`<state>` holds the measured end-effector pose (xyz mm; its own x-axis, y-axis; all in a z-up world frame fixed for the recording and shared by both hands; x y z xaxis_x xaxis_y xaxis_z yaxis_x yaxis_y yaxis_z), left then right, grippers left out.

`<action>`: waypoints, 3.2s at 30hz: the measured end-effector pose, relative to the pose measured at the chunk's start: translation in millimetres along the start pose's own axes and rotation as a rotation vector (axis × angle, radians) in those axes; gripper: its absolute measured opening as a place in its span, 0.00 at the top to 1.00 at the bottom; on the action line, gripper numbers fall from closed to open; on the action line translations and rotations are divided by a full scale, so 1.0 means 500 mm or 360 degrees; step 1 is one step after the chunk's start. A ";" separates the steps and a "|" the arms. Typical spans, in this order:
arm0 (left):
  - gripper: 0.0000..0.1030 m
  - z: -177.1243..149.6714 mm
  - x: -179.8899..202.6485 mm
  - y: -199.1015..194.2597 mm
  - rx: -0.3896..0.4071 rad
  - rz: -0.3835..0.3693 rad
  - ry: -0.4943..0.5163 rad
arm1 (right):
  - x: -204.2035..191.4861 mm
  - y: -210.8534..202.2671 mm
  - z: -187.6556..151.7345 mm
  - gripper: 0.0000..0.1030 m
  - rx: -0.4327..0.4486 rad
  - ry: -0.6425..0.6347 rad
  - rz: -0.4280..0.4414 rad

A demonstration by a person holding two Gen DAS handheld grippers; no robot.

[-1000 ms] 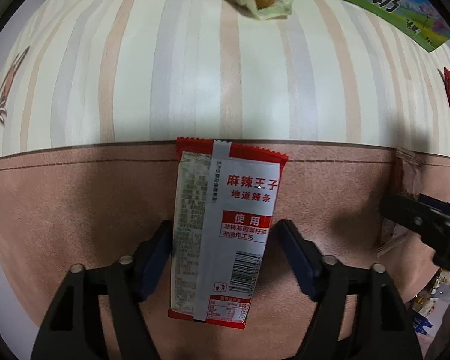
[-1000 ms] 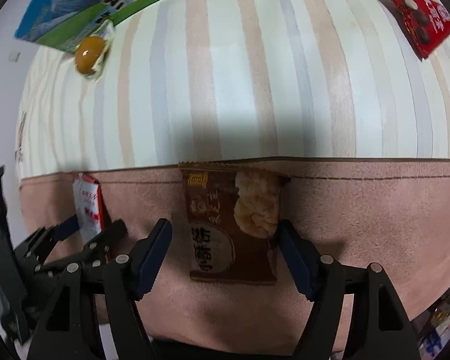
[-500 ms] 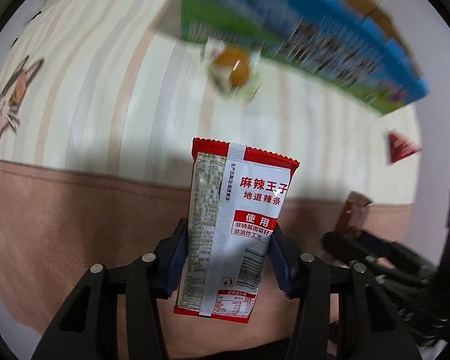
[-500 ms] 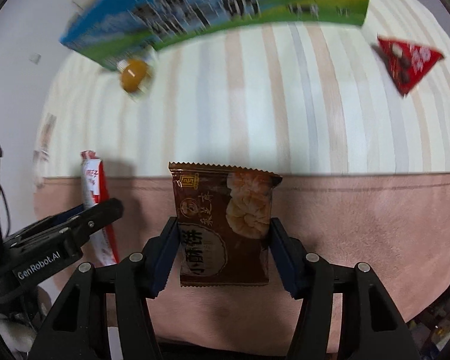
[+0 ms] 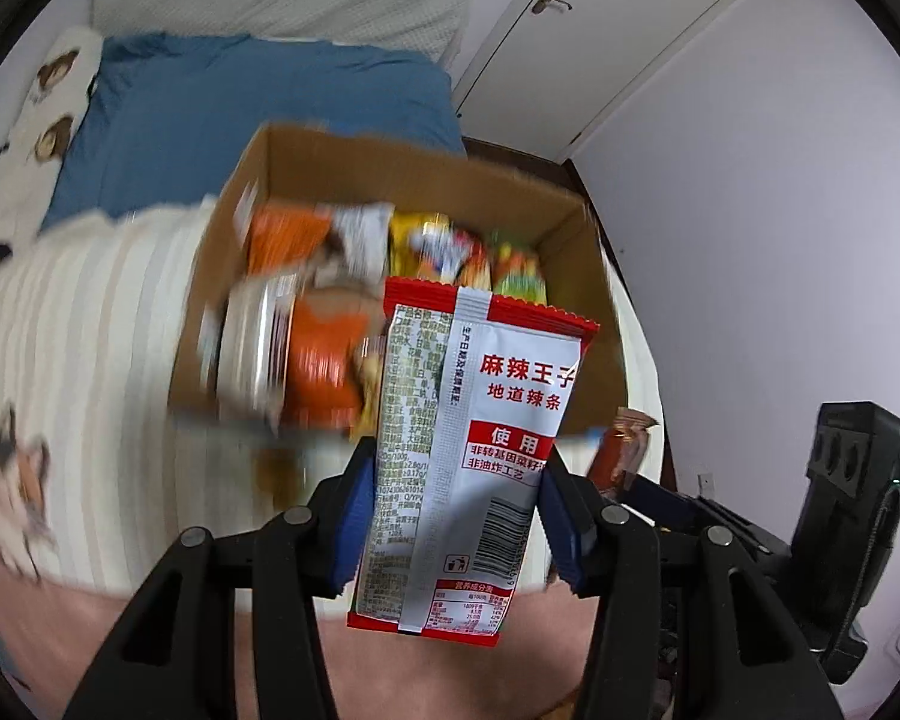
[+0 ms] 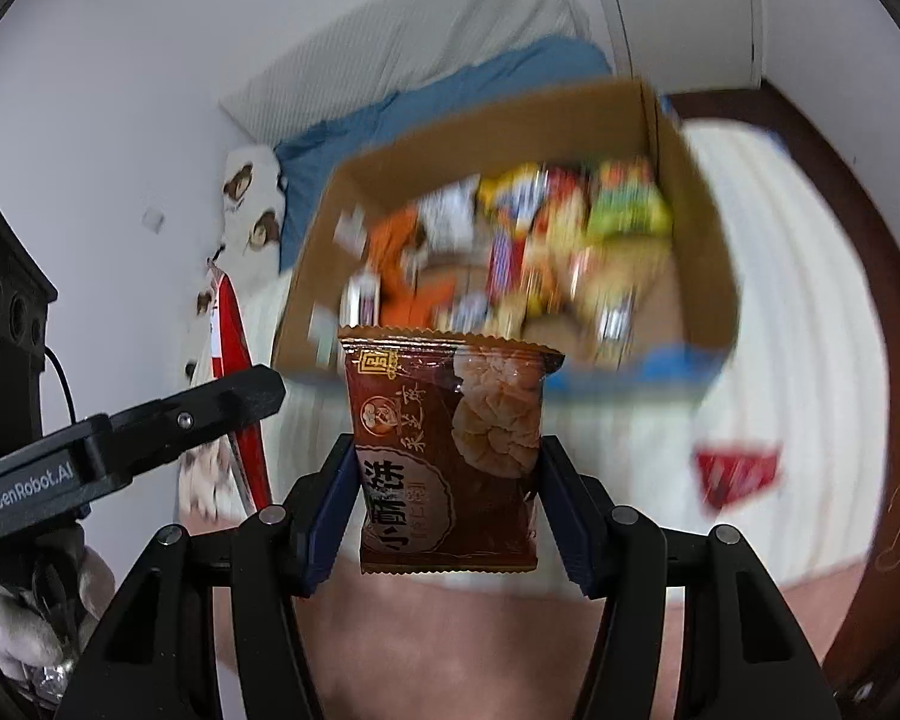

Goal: Organize snacks
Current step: 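Carry both held packets into the box and open both tools, then withdraw both tools from the box toward the last two snacks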

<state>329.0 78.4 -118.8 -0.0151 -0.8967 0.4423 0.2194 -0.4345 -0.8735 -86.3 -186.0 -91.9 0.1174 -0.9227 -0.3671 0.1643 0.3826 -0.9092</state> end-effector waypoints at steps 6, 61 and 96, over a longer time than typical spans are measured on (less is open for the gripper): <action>0.54 0.152 -0.020 0.077 -0.0126 0.0092 -0.0019 | 0.044 0.036 0.200 0.40 -0.0046 0.0030 -0.0124; 0.08 -0.023 -0.027 -0.041 0.0458 0.0653 0.0178 | 0.030 -0.028 0.131 0.09 0.0156 -0.0095 -0.0439; 0.00 -0.219 -0.150 0.156 0.0147 0.0527 -0.0222 | 0.409 0.117 -0.063 0.04 -0.0128 0.0778 -0.0214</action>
<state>240.4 102.5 -242.4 0.2030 -0.9647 0.1677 0.2772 -0.1077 -0.9548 -83.8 -353.6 -226.5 -0.3742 -0.8850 -0.2772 0.0684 0.2717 -0.9599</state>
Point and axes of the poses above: each gripper's, at about its wrist camera, not at the fingertips, and y roughly the way its jaws point, x to its right, z to its top, the point moved 2 cm from there along y, roughly the way its jaws point, and after that the axes turned 5 degrees about -x, right-handed, at the moved point
